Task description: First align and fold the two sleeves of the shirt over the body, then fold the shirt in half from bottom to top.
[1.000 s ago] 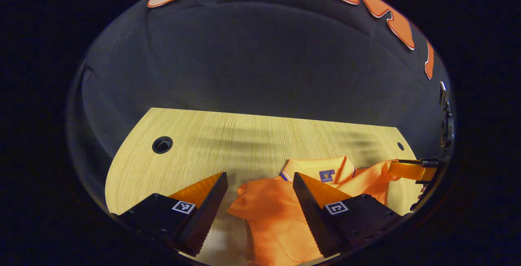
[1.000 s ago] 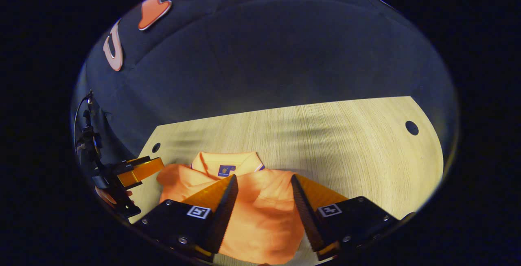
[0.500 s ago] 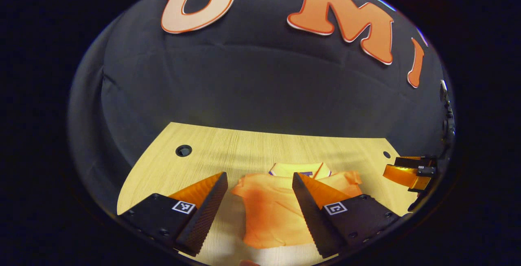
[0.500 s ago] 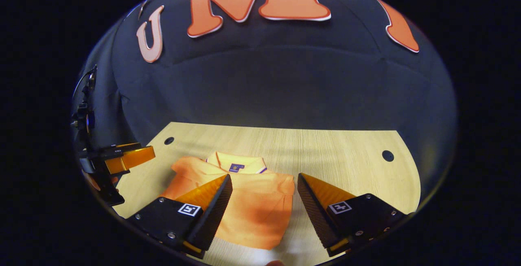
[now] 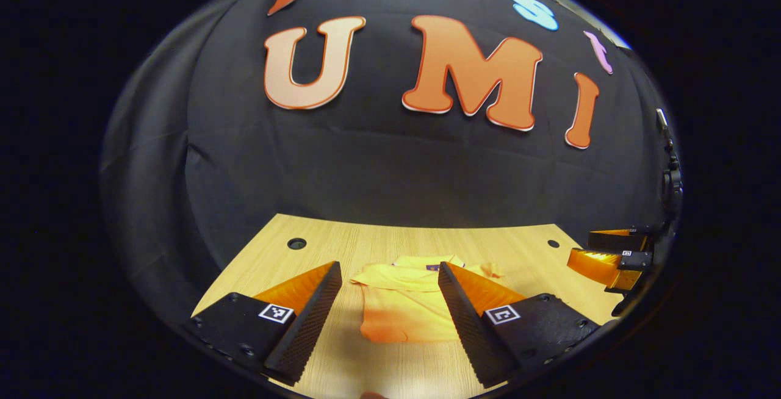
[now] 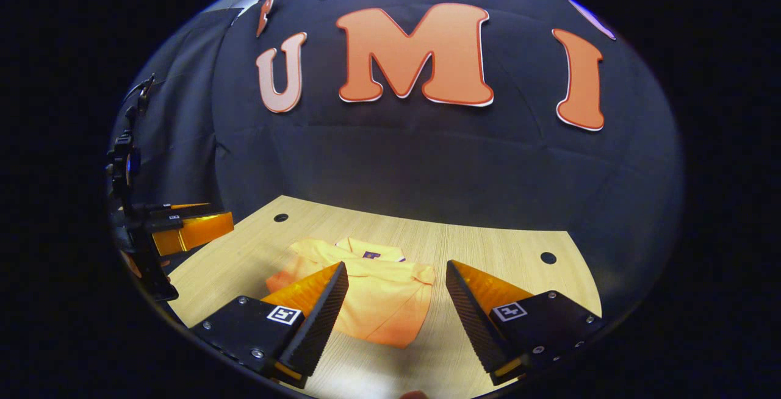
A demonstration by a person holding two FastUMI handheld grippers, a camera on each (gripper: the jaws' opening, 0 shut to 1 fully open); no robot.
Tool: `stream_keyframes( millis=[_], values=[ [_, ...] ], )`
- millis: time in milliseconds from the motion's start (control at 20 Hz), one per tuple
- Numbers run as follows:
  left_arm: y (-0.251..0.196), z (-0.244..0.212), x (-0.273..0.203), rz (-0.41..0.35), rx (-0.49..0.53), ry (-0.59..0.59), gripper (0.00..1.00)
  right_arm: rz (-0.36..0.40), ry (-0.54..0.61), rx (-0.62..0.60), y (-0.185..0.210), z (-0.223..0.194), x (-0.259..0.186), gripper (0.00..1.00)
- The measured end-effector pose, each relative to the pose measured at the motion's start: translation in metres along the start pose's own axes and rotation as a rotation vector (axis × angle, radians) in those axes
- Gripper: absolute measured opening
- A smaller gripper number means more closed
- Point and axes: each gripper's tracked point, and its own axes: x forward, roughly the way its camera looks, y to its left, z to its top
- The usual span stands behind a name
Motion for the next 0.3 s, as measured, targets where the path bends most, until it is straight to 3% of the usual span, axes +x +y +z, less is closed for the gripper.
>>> stream_keyframes(
  millis=[300],
  values=[
    [-0.005, 0.002, -0.063, 0.022, -0.006, -0.097, 0.98, 0.021, -0.066, -0.020, 0.021, -0.002, -0.051, 0.98]
  ],
)
